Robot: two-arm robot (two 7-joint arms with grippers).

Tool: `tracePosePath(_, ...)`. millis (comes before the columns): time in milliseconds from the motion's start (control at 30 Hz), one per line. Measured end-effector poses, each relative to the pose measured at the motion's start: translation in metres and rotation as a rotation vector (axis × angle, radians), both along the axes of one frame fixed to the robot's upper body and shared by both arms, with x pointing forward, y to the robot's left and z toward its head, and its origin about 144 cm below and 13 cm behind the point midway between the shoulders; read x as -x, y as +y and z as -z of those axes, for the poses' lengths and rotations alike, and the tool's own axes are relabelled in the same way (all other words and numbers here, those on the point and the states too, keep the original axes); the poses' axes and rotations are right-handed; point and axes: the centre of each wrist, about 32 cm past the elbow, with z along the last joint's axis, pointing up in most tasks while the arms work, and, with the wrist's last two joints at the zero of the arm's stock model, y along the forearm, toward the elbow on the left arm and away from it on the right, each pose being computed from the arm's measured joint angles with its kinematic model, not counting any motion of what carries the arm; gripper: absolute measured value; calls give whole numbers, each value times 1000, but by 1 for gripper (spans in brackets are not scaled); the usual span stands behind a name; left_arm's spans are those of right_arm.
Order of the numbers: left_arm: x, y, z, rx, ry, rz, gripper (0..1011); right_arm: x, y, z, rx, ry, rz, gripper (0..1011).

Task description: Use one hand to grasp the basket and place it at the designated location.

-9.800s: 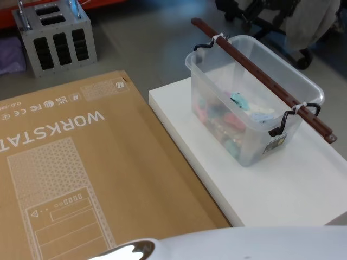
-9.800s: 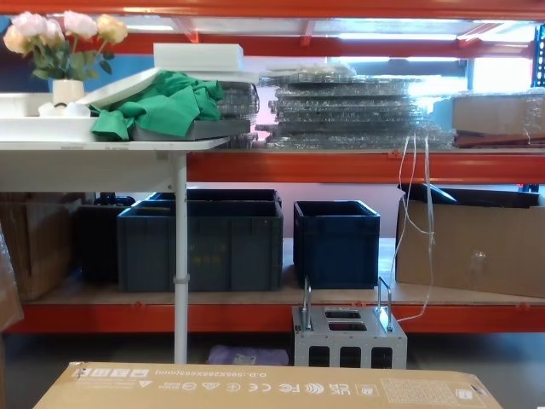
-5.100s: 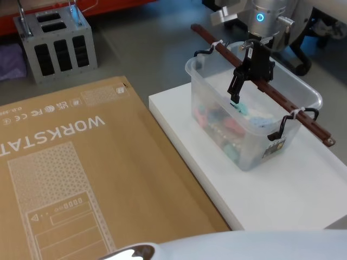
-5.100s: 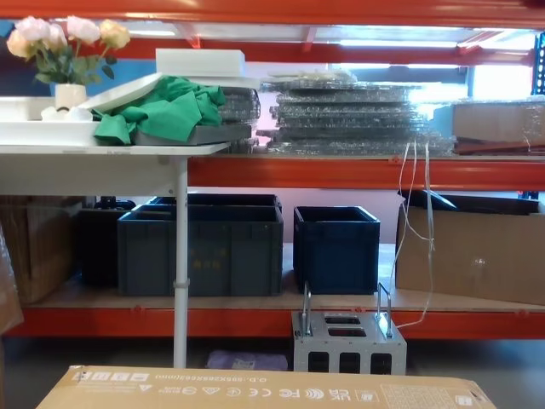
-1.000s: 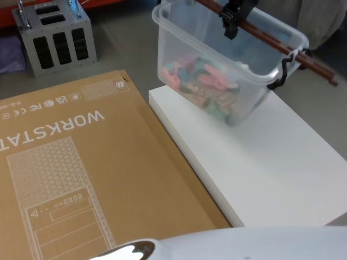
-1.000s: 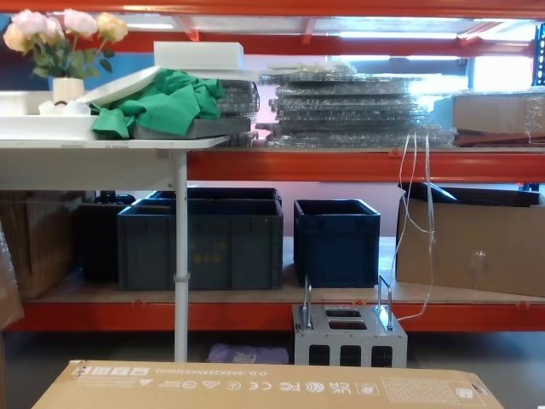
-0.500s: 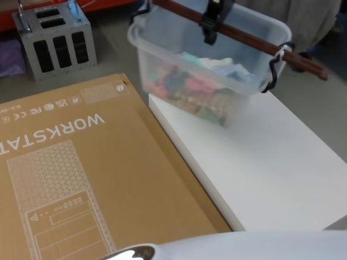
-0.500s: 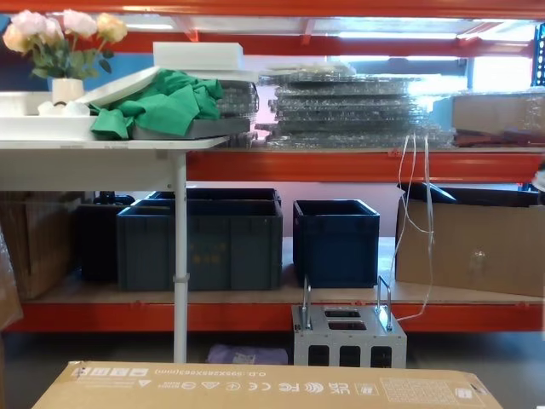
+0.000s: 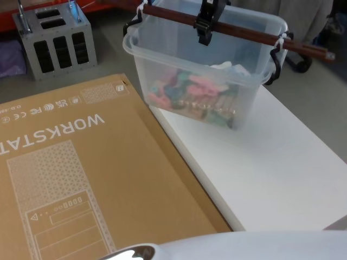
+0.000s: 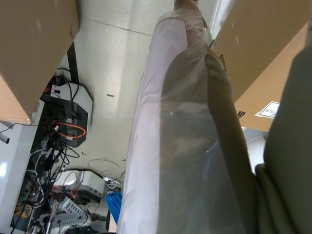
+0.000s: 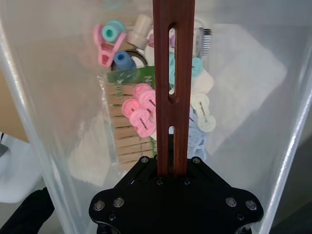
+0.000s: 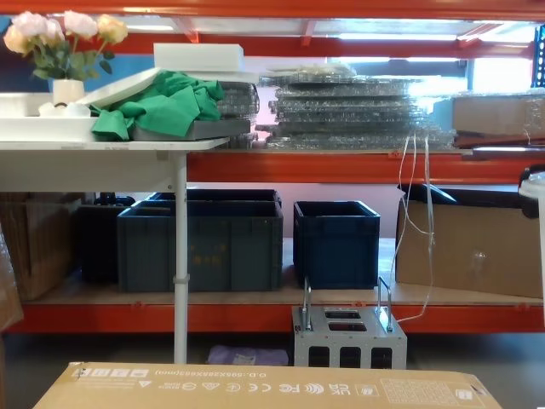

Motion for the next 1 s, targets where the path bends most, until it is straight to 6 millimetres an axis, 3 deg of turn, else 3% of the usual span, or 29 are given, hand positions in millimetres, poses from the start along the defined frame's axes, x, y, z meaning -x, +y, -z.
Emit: tracePosePath(1000, 0, 0, 0, 0, 0, 0, 0, 12, 76, 2, 43, -3, -263, 0)
